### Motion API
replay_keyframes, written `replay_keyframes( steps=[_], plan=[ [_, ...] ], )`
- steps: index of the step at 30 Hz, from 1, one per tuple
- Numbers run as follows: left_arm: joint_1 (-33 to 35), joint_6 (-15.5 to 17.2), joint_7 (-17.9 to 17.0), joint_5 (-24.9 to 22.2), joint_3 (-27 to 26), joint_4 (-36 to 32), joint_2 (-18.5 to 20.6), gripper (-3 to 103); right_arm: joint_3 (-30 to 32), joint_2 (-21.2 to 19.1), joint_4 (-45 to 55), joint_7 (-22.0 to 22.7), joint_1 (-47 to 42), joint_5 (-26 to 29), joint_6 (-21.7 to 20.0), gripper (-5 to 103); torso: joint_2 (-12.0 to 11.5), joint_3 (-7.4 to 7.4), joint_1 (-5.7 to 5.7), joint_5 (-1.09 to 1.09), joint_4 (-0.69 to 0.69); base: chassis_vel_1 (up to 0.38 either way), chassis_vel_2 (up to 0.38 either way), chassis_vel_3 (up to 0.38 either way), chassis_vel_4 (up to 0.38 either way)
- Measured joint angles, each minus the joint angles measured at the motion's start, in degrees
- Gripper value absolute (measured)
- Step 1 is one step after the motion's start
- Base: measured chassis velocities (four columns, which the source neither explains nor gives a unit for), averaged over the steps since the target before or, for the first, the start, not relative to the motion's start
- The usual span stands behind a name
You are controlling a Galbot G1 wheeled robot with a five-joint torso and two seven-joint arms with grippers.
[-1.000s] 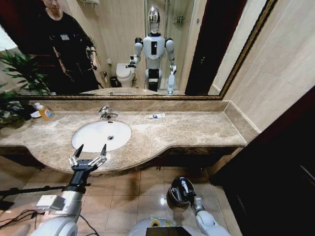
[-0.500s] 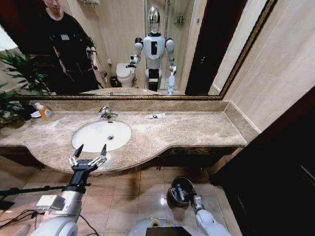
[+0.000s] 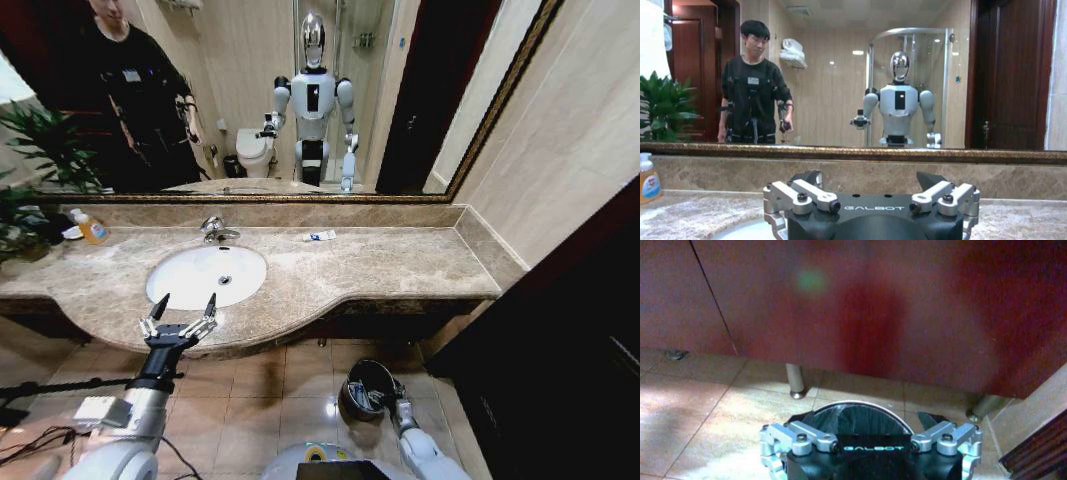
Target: Pick up the trash from the sink and place it in the trash bin.
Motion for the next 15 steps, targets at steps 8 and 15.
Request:
replay_keyframes(
  steps=[8, 15],
  plan=[
    [0.00, 0.00, 0.00, 0.00, 0.00, 0.00, 0.01, 100, 0.59, -1.57, 9.11, 2.15, -3.90, 1.54, -1.89, 100, 0.00, 0.00, 0.00, 0.00, 0.00, 0.000, 0.000, 0.000, 0.000],
    [0.00, 0.00, 0.00, 0.00, 0.00, -0.01, 0.00, 100, 6.35, -4.15, 31.83, 4.79, -12.98, 3.04, -6.05, 100, 0.00, 0.00, 0.00, 0.00, 0.00, 0.000, 0.000, 0.000, 0.000]
  ],
)
